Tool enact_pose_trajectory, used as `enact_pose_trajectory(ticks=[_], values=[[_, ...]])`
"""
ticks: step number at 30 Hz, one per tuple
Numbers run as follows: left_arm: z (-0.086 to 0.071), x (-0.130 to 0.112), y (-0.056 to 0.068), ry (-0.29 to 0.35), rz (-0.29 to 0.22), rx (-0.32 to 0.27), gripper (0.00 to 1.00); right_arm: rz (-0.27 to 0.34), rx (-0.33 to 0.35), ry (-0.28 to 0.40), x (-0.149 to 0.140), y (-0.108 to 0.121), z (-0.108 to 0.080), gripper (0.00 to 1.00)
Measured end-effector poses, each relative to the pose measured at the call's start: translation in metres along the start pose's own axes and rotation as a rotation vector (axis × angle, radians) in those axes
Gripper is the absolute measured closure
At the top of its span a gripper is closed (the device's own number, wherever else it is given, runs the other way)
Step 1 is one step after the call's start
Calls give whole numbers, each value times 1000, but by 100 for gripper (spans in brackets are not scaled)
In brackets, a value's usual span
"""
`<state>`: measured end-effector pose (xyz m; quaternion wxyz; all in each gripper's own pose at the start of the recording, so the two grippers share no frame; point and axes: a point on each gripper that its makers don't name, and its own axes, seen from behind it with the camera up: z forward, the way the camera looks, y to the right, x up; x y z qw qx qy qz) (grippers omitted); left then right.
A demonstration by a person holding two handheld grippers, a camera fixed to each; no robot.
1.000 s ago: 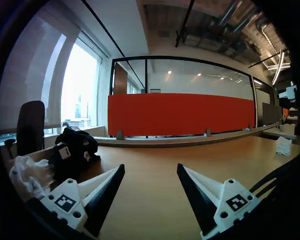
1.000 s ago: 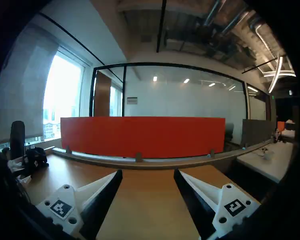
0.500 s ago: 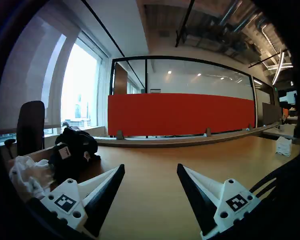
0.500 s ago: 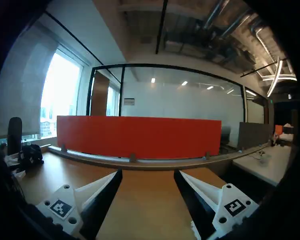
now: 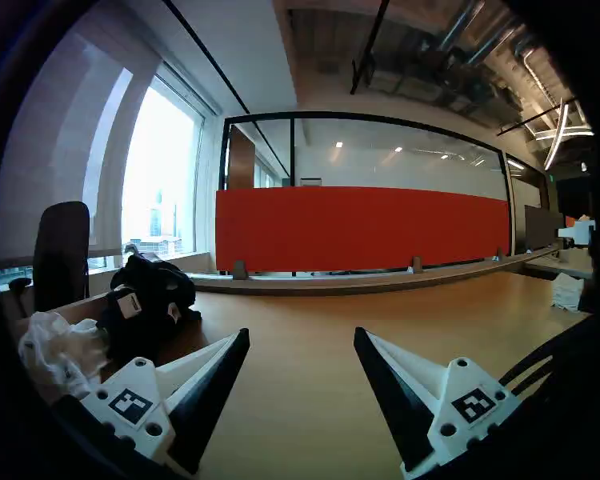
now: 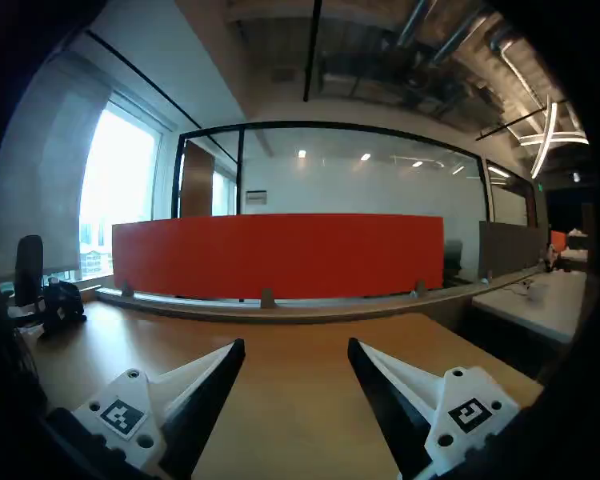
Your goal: Fold towel
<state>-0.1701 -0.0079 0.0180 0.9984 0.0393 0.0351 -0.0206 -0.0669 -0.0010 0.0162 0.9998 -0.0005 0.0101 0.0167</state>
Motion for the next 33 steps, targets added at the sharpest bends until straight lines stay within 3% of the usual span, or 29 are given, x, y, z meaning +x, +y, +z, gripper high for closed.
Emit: enact_pose_trajectory(ticks=[14,21,33], values=[[0,0,0,0,0,0,3,-8,15,15,-37,-9,0,0],[0,0,0,0,0,0,3,0,1,-5,-61,0,-1,0],[0,0,1,0,0,0,3,-3,-5,-5,-72,3,-1,1]])
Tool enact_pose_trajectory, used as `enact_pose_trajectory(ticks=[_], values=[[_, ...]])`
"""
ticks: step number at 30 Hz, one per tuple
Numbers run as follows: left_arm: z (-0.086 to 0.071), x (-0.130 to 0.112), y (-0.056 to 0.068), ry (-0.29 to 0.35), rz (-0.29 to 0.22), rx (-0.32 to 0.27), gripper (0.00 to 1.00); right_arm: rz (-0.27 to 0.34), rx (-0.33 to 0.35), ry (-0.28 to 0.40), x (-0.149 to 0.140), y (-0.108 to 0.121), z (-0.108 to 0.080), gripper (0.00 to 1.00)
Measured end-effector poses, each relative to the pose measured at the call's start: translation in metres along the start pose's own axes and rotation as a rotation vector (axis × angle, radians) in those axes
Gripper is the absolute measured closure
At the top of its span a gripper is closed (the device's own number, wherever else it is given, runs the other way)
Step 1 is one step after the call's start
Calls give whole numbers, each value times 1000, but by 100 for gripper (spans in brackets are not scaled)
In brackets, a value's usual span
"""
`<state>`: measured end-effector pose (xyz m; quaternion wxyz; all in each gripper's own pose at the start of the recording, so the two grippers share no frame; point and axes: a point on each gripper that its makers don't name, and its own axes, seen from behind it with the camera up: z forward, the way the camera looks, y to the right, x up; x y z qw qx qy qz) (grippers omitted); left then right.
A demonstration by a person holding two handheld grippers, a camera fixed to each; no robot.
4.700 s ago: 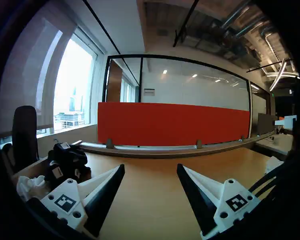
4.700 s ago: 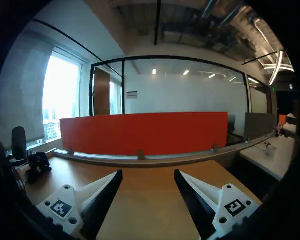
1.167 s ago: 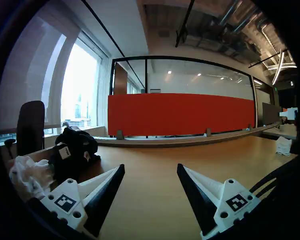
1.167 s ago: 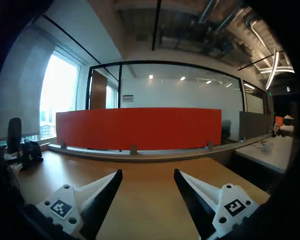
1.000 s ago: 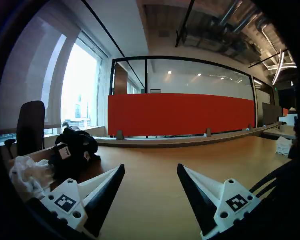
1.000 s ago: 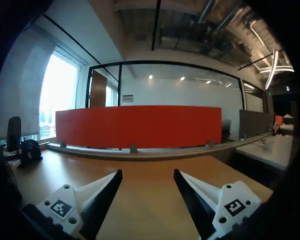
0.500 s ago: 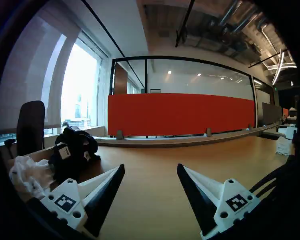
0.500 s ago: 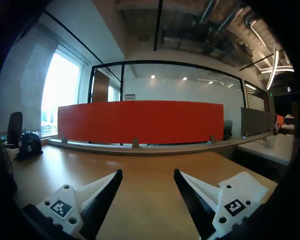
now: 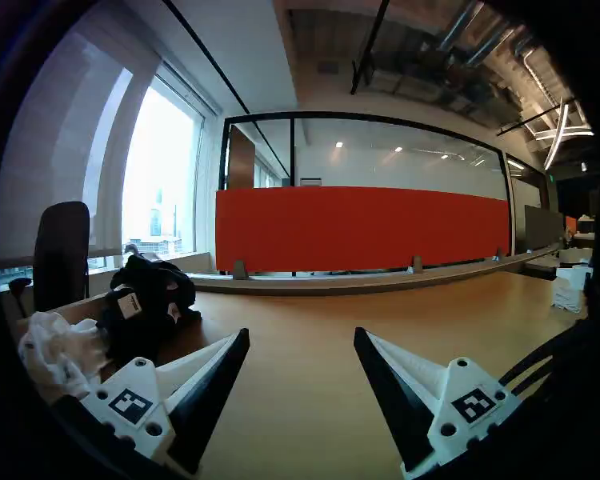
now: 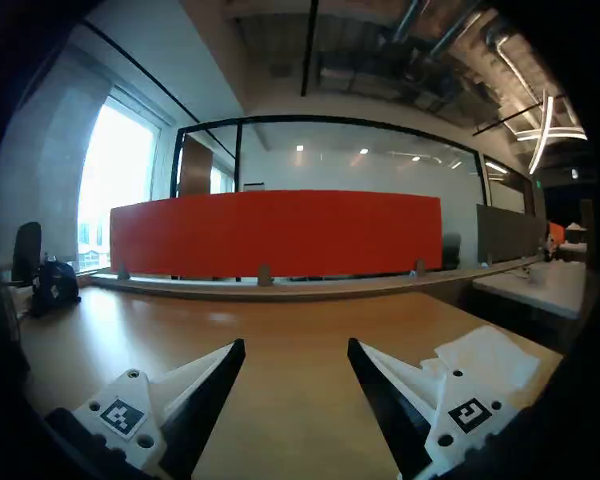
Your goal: Fold towel
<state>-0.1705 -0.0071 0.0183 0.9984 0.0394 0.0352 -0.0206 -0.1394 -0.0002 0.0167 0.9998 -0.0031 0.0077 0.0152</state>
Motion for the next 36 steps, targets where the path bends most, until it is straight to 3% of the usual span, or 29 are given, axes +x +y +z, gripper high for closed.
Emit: enact_pose_trajectory(ticks=[36], values=[[0,1,0,0,0,0,3,-10,15,21,3,-9,-6,0]])
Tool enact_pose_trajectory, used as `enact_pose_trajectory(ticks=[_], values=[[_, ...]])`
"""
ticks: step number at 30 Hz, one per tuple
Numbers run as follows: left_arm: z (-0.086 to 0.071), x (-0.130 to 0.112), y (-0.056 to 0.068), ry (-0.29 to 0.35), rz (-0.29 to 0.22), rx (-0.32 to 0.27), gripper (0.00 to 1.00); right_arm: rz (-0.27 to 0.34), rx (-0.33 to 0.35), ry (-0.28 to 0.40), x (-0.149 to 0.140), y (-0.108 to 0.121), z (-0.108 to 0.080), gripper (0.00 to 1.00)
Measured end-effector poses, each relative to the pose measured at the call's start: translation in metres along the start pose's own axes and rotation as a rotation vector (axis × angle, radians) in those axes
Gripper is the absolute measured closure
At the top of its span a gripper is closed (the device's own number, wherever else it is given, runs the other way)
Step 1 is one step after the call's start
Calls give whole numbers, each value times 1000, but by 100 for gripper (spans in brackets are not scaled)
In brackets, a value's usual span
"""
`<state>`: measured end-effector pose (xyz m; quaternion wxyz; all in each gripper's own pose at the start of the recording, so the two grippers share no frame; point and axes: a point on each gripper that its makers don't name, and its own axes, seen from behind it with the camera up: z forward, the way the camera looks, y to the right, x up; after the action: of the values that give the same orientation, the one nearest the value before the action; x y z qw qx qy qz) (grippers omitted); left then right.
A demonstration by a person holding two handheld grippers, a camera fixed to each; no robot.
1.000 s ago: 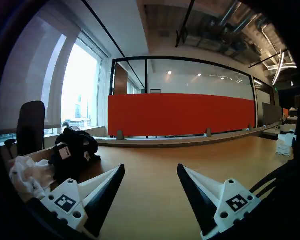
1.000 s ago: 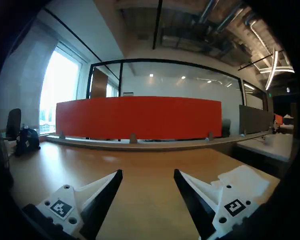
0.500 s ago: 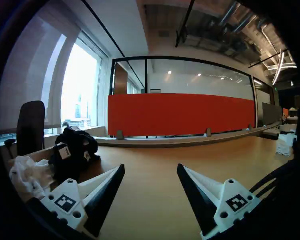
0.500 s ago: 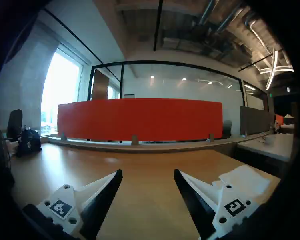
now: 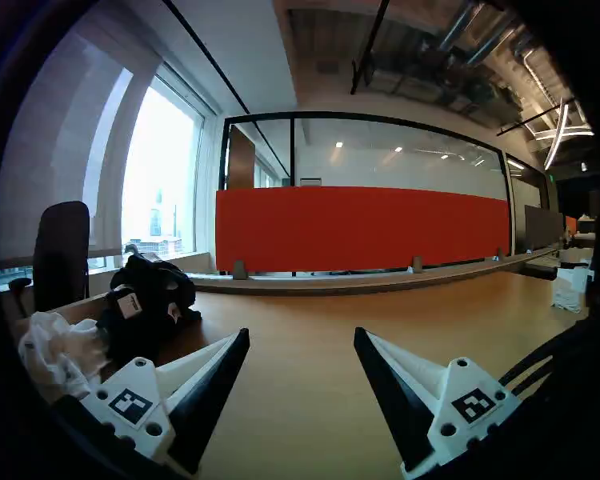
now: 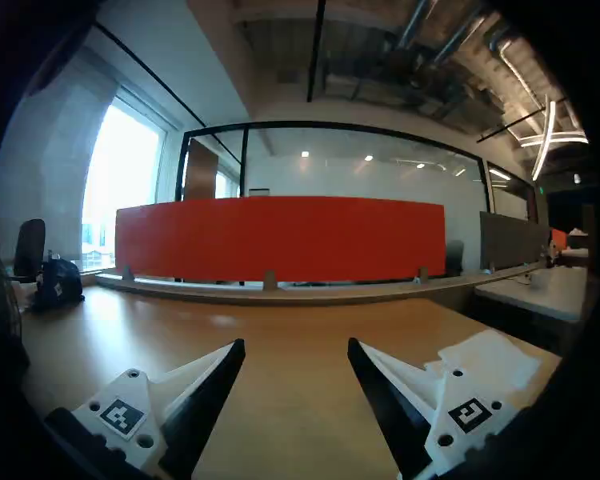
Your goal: Fold towel
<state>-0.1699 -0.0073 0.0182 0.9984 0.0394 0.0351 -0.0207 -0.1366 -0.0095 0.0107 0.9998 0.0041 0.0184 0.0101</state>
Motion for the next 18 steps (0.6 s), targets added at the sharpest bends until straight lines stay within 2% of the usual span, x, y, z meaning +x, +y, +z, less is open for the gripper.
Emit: enact_pose_trajectory(ticks=[18], values=[[-1,3,0,-1,0,0,3,-1,0,0,1,-1,0,0]])
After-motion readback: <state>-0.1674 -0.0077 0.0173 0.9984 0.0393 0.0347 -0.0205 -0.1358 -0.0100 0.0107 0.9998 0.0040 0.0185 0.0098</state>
